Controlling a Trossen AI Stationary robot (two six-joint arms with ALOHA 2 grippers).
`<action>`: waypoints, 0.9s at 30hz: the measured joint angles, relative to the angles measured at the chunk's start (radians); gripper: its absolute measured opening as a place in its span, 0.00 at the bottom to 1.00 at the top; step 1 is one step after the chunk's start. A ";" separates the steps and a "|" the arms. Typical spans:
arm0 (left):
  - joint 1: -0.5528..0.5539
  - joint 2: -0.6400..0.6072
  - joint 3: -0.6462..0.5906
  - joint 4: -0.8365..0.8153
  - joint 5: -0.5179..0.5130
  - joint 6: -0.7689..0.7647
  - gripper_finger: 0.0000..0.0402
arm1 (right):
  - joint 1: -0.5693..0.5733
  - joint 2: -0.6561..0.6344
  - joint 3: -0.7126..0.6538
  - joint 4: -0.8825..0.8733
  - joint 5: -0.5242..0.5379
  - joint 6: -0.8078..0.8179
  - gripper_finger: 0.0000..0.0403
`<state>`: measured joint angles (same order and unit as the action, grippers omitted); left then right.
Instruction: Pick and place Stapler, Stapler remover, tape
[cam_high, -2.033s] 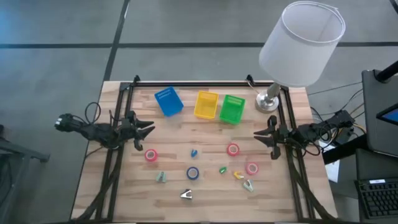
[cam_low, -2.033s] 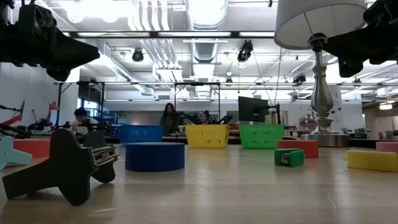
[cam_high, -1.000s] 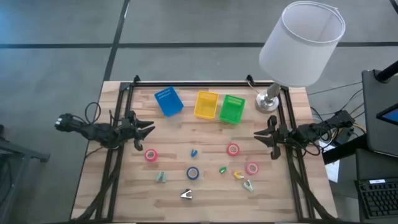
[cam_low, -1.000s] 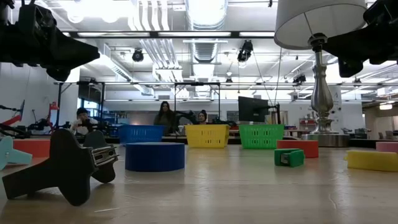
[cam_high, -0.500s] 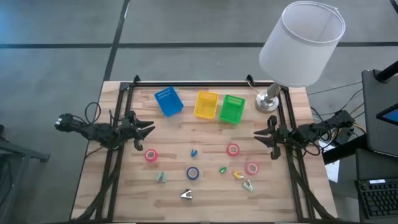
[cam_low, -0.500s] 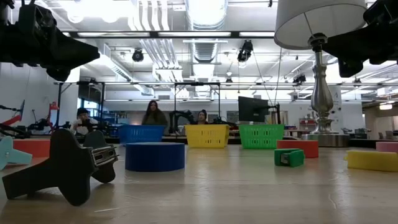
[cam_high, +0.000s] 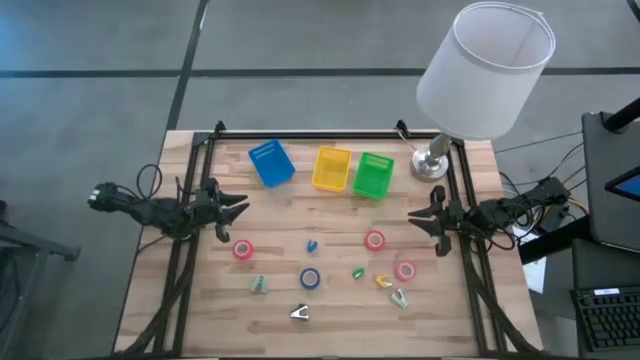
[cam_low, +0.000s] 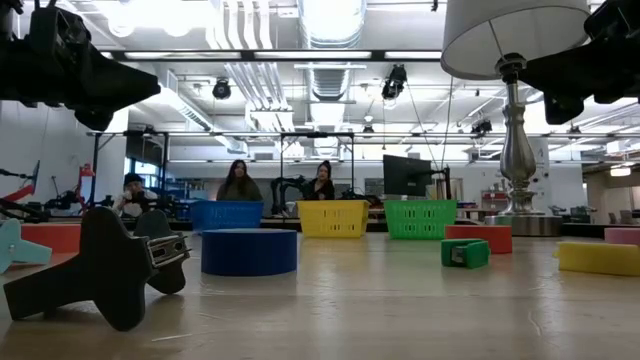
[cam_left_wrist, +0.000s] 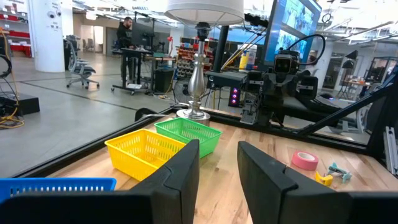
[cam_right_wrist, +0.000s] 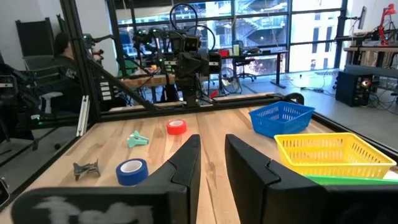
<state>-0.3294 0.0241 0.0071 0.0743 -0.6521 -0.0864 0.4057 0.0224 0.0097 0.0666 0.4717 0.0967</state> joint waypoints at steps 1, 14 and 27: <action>0.000 0.000 0.000 0.000 0.000 0.000 0.28 | 0.000 0.000 0.000 0.000 0.000 0.000 0.17; 0.000 0.000 0.000 0.000 0.000 0.000 0.28 | 0.000 0.000 0.000 0.000 0.000 0.000 0.22; 0.000 0.000 0.000 0.000 0.000 0.000 0.28 | -0.001 0.000 0.000 0.000 0.000 0.000 0.19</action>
<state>-0.3294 0.0241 0.0071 0.0742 -0.6521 -0.0864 0.4046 0.0223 0.0096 0.0667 0.4718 0.0970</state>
